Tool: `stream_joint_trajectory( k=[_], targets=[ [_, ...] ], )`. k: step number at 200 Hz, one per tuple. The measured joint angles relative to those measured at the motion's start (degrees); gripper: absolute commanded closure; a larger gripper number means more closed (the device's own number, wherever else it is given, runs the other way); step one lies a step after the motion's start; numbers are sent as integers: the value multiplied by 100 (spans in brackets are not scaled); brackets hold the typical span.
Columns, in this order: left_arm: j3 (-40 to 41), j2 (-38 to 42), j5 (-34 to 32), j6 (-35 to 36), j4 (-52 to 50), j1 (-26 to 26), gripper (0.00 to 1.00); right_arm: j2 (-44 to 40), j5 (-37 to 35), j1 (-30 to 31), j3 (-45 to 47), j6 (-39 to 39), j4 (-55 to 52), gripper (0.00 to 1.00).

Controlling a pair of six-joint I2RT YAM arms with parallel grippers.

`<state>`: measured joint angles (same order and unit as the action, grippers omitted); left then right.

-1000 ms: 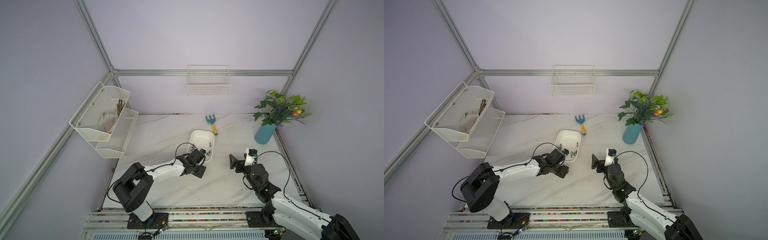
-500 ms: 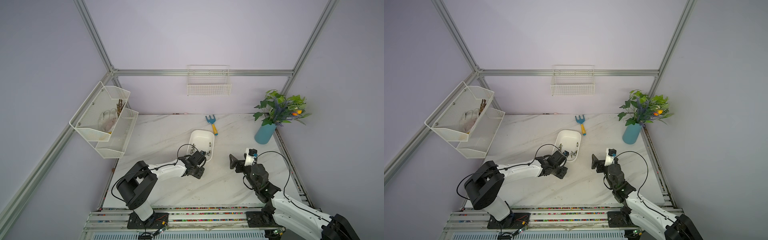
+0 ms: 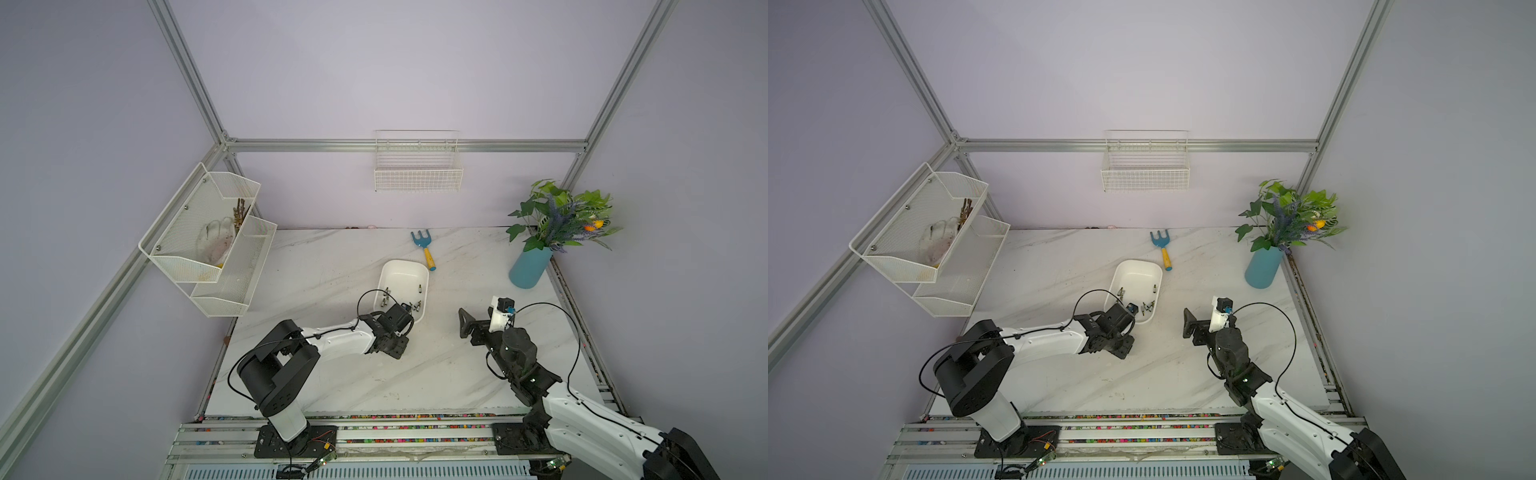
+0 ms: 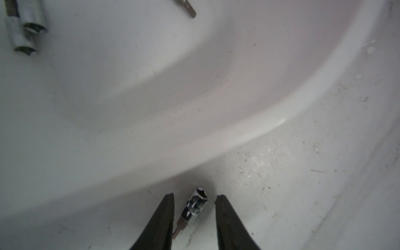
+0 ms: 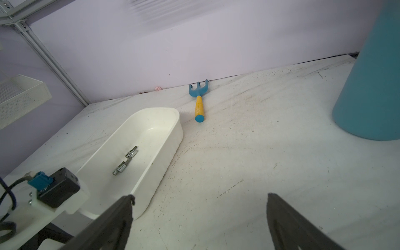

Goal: Put the bit on the desktop into the storage box
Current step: Pick up the screwdriver bit from the center of the board.

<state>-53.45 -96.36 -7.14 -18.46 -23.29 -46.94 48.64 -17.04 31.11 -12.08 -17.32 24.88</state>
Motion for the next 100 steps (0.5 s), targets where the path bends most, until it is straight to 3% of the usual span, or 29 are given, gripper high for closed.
stream_joint_trajectory(
  k=[100],
  targets=[
    [0, -61, -229, -66, -28, -79, 83, 0, 0, 0, 2, 0, 0, 0]
  ],
)
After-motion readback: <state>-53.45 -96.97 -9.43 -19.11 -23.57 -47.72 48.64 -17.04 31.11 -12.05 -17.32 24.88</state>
